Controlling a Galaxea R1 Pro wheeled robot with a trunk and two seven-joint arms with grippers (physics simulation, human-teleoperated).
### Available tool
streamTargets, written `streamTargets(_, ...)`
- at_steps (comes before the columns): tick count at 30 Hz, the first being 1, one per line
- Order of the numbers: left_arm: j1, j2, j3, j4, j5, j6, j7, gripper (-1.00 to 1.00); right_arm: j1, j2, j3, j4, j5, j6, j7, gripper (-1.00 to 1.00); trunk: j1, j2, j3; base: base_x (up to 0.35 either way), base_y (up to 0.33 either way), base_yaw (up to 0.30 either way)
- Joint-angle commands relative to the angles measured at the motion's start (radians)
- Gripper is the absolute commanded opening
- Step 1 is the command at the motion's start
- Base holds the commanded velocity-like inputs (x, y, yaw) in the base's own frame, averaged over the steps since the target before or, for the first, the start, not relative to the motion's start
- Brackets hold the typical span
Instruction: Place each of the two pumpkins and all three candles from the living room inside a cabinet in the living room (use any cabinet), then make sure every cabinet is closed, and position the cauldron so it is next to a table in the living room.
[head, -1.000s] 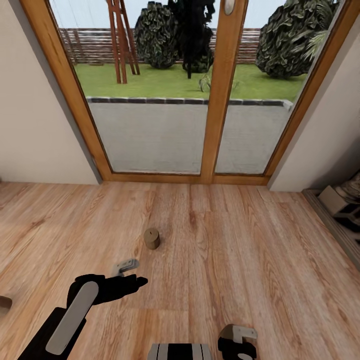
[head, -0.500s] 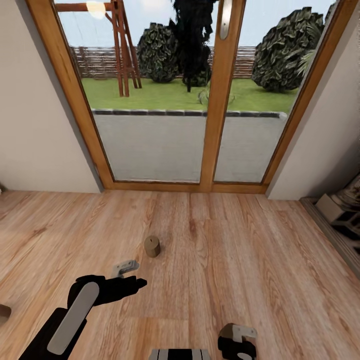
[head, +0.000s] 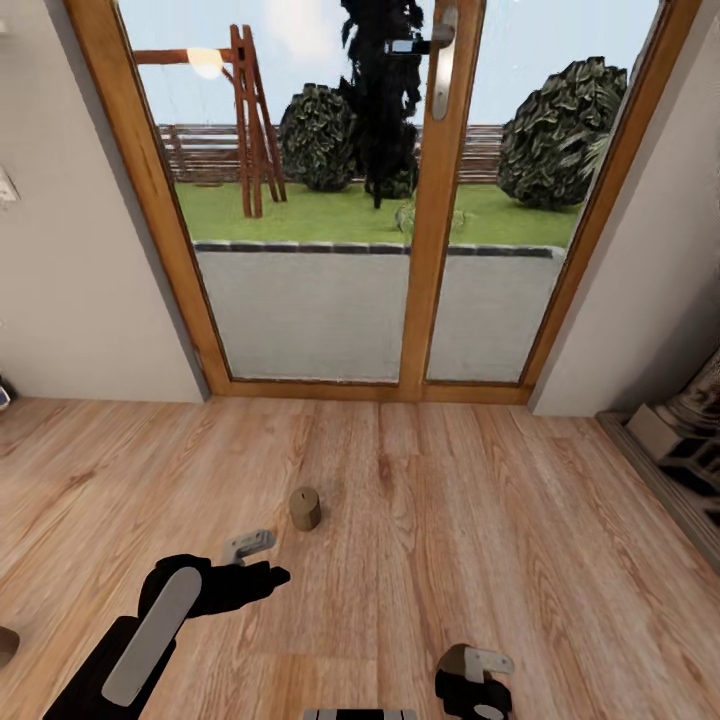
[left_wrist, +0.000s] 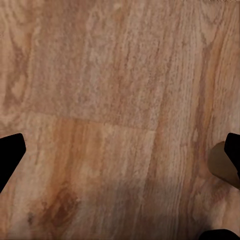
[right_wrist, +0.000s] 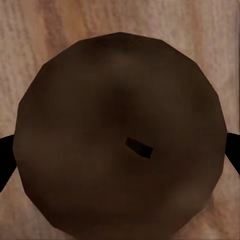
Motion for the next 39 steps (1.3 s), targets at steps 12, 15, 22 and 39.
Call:
streamTargets(12,-0.005,0.001,-0.003,0.040,-0.007,-0.002,0.011,1.00,0.000,-0.007,0.005,-0.008,-0.019,-0.007,-0.059,-1.00,-0.033,0.057,0.040,0.000,0.000,0.000)
streamTargets(15,-0.006,0.002,-0.002,0.048,-0.007,-0.002,0.011,1.00,-0.002,-0.007,0.004,-0.072,-0.020,0.046,-0.140,-1.00,-0.044,0.078,0.049,0.000,0.000,0.000)
streamTargets(22,-0.007,0.006,0.000,0.051,-0.009,-0.002,0.011,1.00,-0.002,-0.009,-0.155,-0.738,-0.020,0.542,-0.574,-1.00,-0.071,0.127,0.071,0.000,0.000,0.000)
streamTargets(39,-0.012,-0.019,0.001,0.145,-0.107,-0.018,0.009,1.00,-0.001,-0.009,-0.331,-1.296,-0.005,0.850,-0.825,-1.00,-0.136,0.246,0.124,0.000,0.000,0.000)
